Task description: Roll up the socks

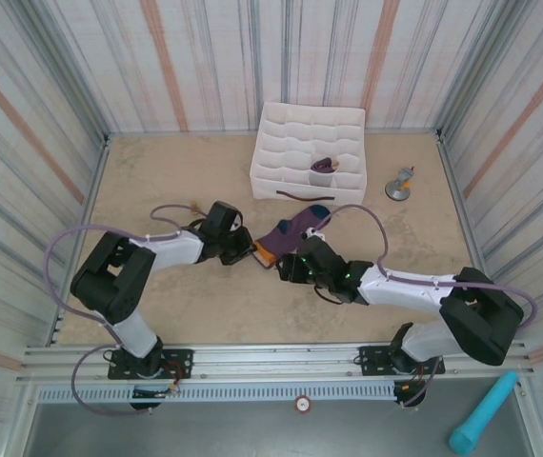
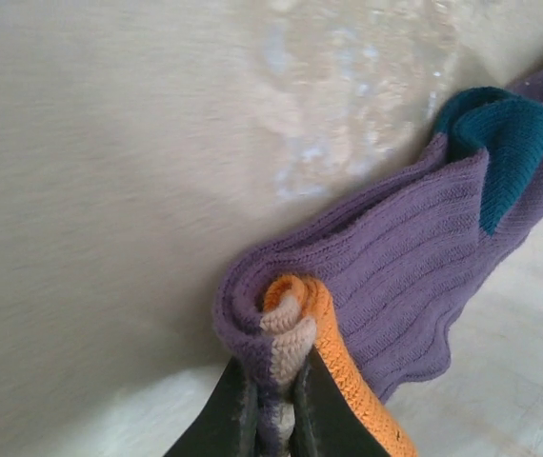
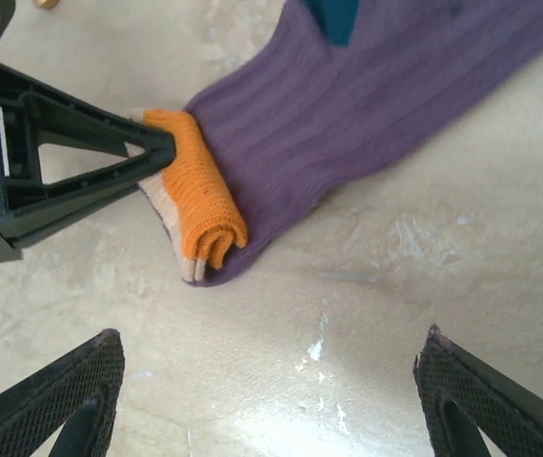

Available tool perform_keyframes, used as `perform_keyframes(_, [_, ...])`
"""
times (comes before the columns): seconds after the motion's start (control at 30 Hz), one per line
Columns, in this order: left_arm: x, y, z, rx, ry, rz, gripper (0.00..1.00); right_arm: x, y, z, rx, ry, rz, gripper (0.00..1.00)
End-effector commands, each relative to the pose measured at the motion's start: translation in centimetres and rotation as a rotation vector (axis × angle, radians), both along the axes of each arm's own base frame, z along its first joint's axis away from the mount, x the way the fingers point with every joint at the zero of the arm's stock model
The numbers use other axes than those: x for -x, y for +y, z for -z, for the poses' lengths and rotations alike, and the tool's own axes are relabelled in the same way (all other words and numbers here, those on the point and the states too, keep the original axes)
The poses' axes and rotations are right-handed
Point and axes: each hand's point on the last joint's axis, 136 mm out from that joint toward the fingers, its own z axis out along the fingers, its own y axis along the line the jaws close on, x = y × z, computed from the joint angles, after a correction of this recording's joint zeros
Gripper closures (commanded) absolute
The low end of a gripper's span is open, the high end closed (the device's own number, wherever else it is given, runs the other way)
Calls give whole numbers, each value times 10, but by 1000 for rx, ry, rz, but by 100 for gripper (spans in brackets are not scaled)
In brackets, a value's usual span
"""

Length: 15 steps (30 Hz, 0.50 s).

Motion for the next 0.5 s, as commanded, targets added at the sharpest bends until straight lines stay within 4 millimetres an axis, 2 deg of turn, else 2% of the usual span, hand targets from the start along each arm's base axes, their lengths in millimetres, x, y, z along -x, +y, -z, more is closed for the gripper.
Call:
perform_keyframes(0.0, [14,26,3,-50,33,-29,100,1,-9,-6,228,-156,-101,18])
perform_keyframes(0.17, [33,36,3,-58,73,-37,100,11,23,-14,366,-322,-279,17])
perform_keyframes(0.47, [60,50,9,-69,111,-39,100,41,90,-2,568,-549,-561,17])
